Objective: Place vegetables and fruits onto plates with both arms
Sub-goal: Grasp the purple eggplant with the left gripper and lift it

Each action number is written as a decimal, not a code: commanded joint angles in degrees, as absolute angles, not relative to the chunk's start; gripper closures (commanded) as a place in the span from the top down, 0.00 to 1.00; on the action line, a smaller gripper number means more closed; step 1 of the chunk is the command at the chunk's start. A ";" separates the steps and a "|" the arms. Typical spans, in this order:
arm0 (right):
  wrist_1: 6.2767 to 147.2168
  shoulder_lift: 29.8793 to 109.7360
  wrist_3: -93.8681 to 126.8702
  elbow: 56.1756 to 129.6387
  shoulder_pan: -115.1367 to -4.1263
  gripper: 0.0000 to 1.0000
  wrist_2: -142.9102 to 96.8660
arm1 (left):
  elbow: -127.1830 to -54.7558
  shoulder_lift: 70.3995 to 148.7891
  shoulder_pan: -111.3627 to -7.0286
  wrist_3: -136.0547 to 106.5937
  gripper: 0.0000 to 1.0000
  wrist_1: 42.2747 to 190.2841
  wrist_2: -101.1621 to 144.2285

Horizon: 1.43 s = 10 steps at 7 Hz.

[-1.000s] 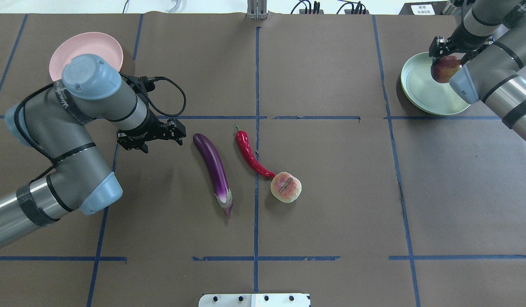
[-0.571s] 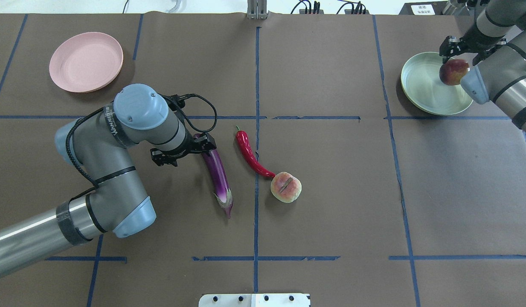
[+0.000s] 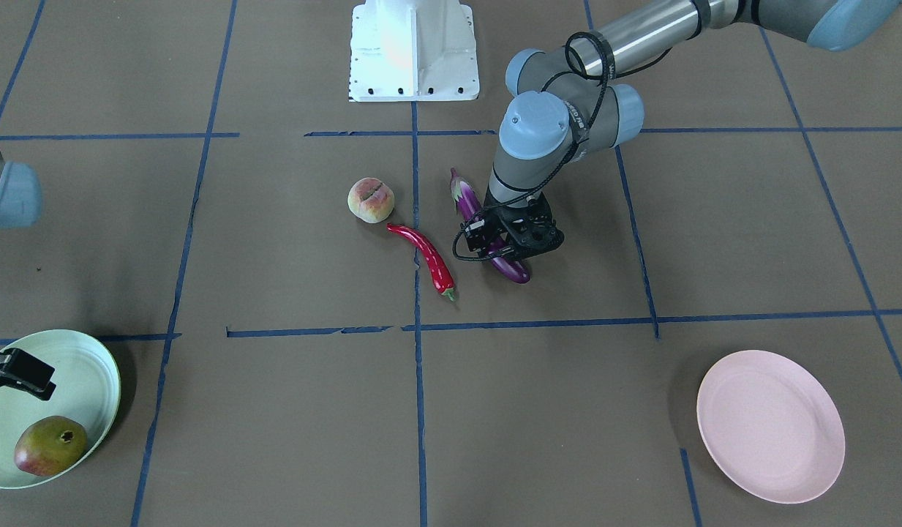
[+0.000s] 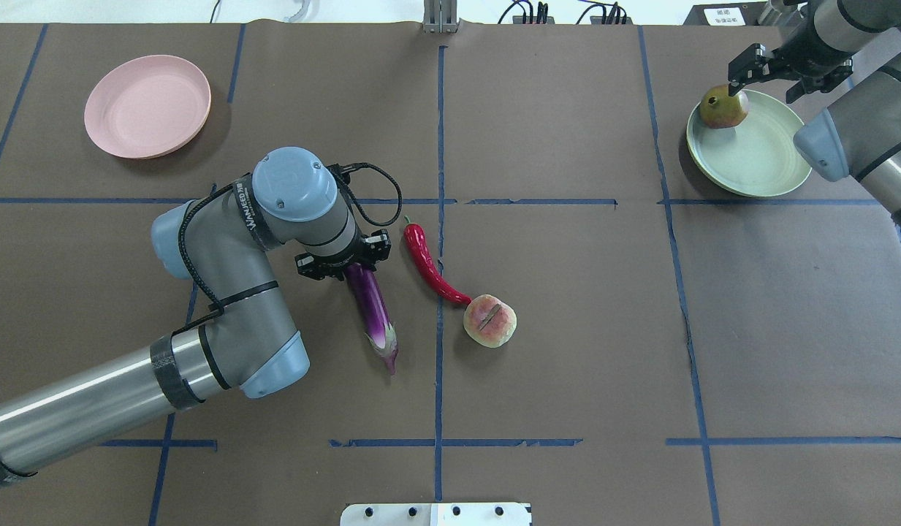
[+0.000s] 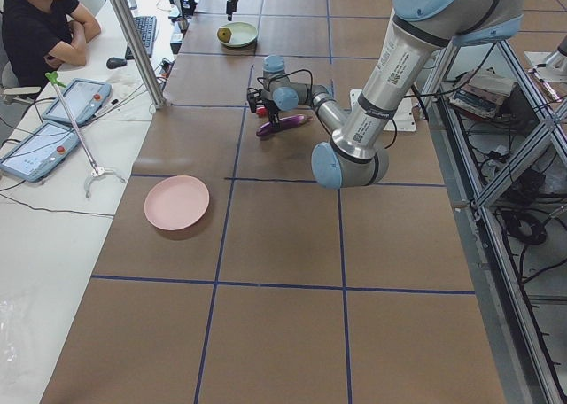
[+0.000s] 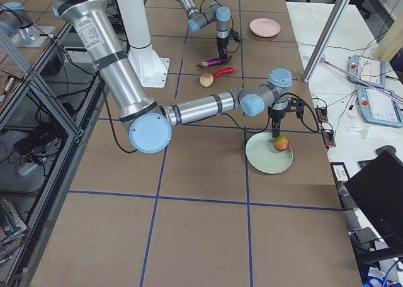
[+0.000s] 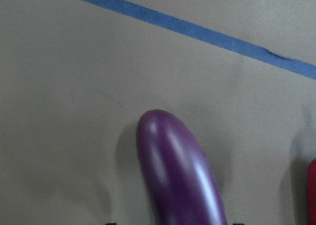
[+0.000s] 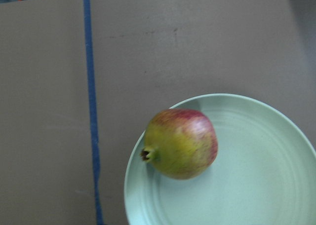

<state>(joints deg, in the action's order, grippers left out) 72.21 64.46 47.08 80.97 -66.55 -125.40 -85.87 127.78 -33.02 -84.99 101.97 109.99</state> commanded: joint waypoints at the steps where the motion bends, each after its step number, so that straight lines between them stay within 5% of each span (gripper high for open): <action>1: 71.98 66.54 62.39 90.41 -57.02 1.00 -124.30 | -86.83 127.79 -40.55 -82.72 0.00 102.39 110.56; 3: 72.33 66.88 72.12 97.62 -50.30 1.00 -123.31 | -84.05 127.44 -52.68 -64.79 0.00 102.22 112.06; 6: 72.42 67.67 85.03 104.83 -38.45 1.00 -114.74 | -68.70 127.88 -66.67 -52.65 0.00 105.79 116.89; 7: 72.42 67.41 88.04 105.55 -35.54 1.00 -112.70 | -58.72 130.23 -68.62 -52.65 0.00 113.83 116.81; 9: 72.51 67.24 88.24 105.56 -33.14 1.00 -109.61 | -47.51 134.29 -68.73 -52.73 0.12 120.20 116.54; 10: 73.73 66.89 88.42 105.56 -32.18 1.00 -109.51 | -44.33 134.47 -68.64 -52.56 0.33 122.76 116.54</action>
<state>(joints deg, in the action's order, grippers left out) 72.82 67.20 88.09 105.50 -33.37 -110.25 -49.06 133.69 -68.58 -52.70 119.38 116.58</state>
